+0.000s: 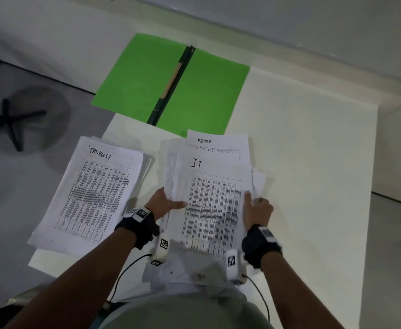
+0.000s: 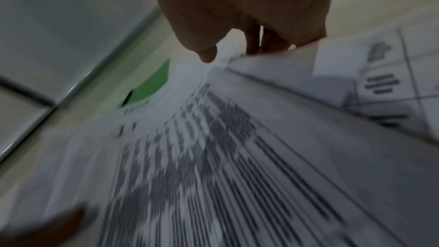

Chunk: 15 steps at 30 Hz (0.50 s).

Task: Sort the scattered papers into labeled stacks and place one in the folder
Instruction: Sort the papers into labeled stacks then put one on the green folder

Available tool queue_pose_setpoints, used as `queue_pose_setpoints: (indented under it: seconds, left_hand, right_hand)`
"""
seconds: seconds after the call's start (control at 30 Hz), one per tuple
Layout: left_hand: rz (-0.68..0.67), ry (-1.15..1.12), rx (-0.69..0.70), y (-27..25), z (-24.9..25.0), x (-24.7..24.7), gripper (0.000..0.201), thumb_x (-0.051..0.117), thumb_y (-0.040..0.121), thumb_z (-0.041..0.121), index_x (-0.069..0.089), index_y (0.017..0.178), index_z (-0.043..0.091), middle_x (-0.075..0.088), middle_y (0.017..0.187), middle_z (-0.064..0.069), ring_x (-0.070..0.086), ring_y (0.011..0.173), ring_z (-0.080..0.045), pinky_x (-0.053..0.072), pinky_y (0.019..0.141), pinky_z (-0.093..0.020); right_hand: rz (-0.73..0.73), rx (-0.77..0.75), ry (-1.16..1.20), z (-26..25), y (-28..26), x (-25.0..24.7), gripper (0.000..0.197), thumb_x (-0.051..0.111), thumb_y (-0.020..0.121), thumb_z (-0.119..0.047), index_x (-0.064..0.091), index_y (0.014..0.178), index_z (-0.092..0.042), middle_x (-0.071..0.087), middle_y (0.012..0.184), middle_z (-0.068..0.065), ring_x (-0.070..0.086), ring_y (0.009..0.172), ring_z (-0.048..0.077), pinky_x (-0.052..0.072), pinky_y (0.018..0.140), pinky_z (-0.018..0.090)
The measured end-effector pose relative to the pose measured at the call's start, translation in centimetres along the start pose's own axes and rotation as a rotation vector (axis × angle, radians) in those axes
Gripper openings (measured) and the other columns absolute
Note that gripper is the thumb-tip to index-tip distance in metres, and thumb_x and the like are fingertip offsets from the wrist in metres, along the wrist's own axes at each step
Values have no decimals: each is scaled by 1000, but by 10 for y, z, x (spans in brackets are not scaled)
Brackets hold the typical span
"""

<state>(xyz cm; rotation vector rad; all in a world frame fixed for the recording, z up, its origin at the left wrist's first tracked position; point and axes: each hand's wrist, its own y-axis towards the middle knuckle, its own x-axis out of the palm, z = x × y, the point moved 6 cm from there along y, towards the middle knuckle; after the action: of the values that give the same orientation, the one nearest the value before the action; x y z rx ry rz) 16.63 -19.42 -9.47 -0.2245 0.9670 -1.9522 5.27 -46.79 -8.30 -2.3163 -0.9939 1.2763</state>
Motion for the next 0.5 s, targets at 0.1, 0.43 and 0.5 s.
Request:
queue_pose_setpoints:
  seconds: [0.1,0.43,0.5]
  left_hand:
    - [-30,26,68,-7,14,12,37,80,75,14,60,106,14,68,95,4,64,94,-17,51,82,-25]
    - [-39,-358,336,-78,88,-9,52,95,44,20,72,90,25,76,96,1,67,101,-19,51,91,-40]
    - [-46,-430,452,-98,122,-20,57,93,44,13,73,96,26,74,104,-3,66,106,-26,52,90,-41]
  right_hand:
    - [-93,43,30,16,-35,14,79,60,90,-45,27,142,4,30,143,18,42,125,34,38,99,36]
    - [-488,-188,532,-18,-83,-60,60,89,63,-20,62,116,-15,69,117,3,65,110,18,46,102,42]
    - [-432,-417,527,-55,-97,-91,56,79,76,-8,58,127,-15,68,122,0,64,114,14,50,98,37]
